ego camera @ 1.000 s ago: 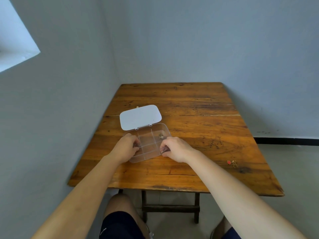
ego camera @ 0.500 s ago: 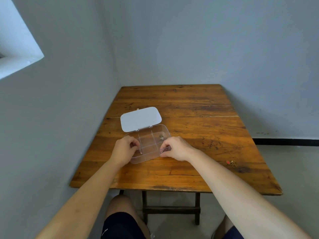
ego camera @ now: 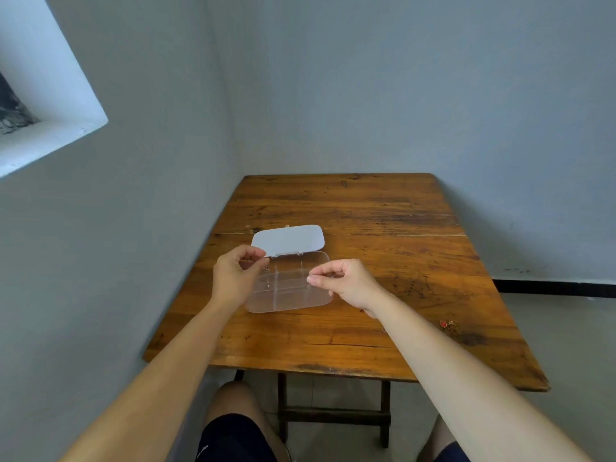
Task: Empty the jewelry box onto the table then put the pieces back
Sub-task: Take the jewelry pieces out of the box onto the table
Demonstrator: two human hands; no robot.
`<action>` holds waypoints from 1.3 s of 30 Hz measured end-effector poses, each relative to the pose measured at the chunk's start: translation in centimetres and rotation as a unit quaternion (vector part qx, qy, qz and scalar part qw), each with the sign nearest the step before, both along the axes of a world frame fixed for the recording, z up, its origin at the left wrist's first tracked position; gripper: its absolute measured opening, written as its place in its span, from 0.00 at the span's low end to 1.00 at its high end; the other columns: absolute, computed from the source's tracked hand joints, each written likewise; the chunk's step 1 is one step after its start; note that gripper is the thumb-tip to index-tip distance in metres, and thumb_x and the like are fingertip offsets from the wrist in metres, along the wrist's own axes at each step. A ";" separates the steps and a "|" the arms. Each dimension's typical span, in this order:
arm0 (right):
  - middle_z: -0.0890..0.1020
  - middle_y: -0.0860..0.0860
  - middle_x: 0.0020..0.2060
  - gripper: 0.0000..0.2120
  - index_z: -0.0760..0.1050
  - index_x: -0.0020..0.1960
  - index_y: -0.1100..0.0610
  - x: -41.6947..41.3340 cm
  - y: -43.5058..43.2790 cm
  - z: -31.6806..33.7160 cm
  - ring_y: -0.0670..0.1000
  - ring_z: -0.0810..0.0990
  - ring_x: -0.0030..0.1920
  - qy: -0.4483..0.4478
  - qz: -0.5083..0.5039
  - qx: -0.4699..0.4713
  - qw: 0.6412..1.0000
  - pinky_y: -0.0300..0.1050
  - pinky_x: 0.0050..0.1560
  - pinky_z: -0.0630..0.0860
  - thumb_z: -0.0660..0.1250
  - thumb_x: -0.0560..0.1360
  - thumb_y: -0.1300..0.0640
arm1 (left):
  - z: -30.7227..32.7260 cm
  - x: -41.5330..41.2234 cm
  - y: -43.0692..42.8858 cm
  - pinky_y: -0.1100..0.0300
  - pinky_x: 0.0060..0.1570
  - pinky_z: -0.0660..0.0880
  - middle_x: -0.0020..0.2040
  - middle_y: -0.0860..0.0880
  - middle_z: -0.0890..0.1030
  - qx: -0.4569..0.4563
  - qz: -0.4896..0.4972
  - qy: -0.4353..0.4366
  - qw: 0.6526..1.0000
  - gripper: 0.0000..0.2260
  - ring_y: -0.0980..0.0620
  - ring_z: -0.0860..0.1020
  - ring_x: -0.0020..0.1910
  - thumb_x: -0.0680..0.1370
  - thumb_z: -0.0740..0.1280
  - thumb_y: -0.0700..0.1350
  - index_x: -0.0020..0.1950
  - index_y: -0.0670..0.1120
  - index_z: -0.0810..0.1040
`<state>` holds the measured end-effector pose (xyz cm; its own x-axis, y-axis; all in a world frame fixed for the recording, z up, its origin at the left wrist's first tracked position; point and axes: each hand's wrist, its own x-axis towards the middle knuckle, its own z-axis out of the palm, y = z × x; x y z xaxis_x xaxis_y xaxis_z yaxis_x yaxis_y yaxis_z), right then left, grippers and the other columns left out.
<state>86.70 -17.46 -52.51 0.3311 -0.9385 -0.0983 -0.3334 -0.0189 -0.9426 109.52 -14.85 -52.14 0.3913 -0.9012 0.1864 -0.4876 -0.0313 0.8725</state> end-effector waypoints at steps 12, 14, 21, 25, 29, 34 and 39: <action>0.87 0.48 0.44 0.07 0.83 0.52 0.51 -7.2 0.4 4.1 0.44 0.85 0.44 -0.116 -0.170 -0.058 0.977 0.33 0.38 0.75 0.74 0.75 0.53 | 5.0 -6.7 -1.4 0.55 0.43 0.83 0.43 0.48 0.83 -0.075 -0.100 0.104 0.987 0.03 0.48 0.85 0.41 0.75 0.74 0.39 0.46 0.46 0.82; 0.87 0.49 0.44 0.07 0.83 0.52 0.52 -8.8 0.3 4.7 0.44 0.85 0.45 -0.114 -0.187 -0.068 0.973 0.34 0.39 0.77 0.73 0.75 0.53 | 5.2 -8.0 -1.9 0.58 0.41 0.83 0.43 0.48 0.83 -0.075 -0.111 0.100 0.986 0.03 0.49 0.85 0.40 0.75 0.74 0.40 0.46 0.47 0.82; 0.87 0.47 0.44 0.05 0.82 0.52 0.50 -15.1 1.3 3.5 0.47 0.85 0.48 -0.083 -0.267 -0.081 0.957 0.42 0.47 0.81 0.72 0.76 0.54 | 3.1 -15.2 -3.0 0.64 0.38 0.81 0.41 0.47 0.80 -0.043 -0.182 0.117 0.975 0.02 0.51 0.81 0.41 0.77 0.71 0.37 0.47 0.42 0.81; 0.86 0.45 0.44 0.04 0.82 0.50 0.45 -17.0 2.0 1.7 0.46 0.85 0.50 -0.052 -0.287 -0.071 0.954 0.45 0.52 0.82 0.72 0.76 0.53 | 0.9 -18.1 -3.6 0.57 0.42 0.83 0.43 0.46 0.81 -0.003 -0.209 0.107 0.972 0.04 0.46 0.83 0.44 0.77 0.71 0.38 0.46 0.46 0.81; 0.85 0.39 0.44 0.06 0.80 0.44 0.38 -18.2 2.4 0.0 0.43 0.84 0.49 0.000 -0.294 -0.068 0.953 0.51 0.55 0.82 0.73 0.75 0.50 | -0.7 -20.2 -4.2 0.54 0.42 0.84 0.43 0.47 0.80 0.016 -0.215 0.090 0.972 0.03 0.45 0.84 0.43 0.76 0.72 0.38 0.47 0.45 0.81; 0.84 0.44 0.54 0.08 0.83 0.55 0.47 -18.9 2.8 -1.8 0.43 0.80 0.53 0.082 -0.272 -0.045 0.958 0.42 0.56 0.77 0.71 0.77 0.52 | -3.4 -20.4 -3.8 0.46 0.48 0.82 0.51 0.49 0.84 0.092 -0.265 0.020 0.960 0.06 0.48 0.83 0.48 0.75 0.74 0.40 0.50 0.49 0.83; 0.83 0.46 0.57 0.12 0.80 0.61 0.51 -18.4 3.0 -2.3 0.45 0.77 0.56 0.091 -0.276 -0.035 0.956 0.39 0.55 0.71 0.68 0.79 0.56 | -3.6 -18.8 -3.0 0.54 0.56 0.79 0.59 0.52 0.81 0.089 -0.283 -0.018 0.955 0.11 0.54 0.78 0.59 0.76 0.73 0.42 0.59 0.48 0.82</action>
<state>68.26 -14.51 -54.83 -0.2336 -0.9716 -0.0369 -0.4699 0.1460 -0.8705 90.69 -17.84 -55.76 -0.1710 -0.9852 0.0141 -0.4995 0.0990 0.8607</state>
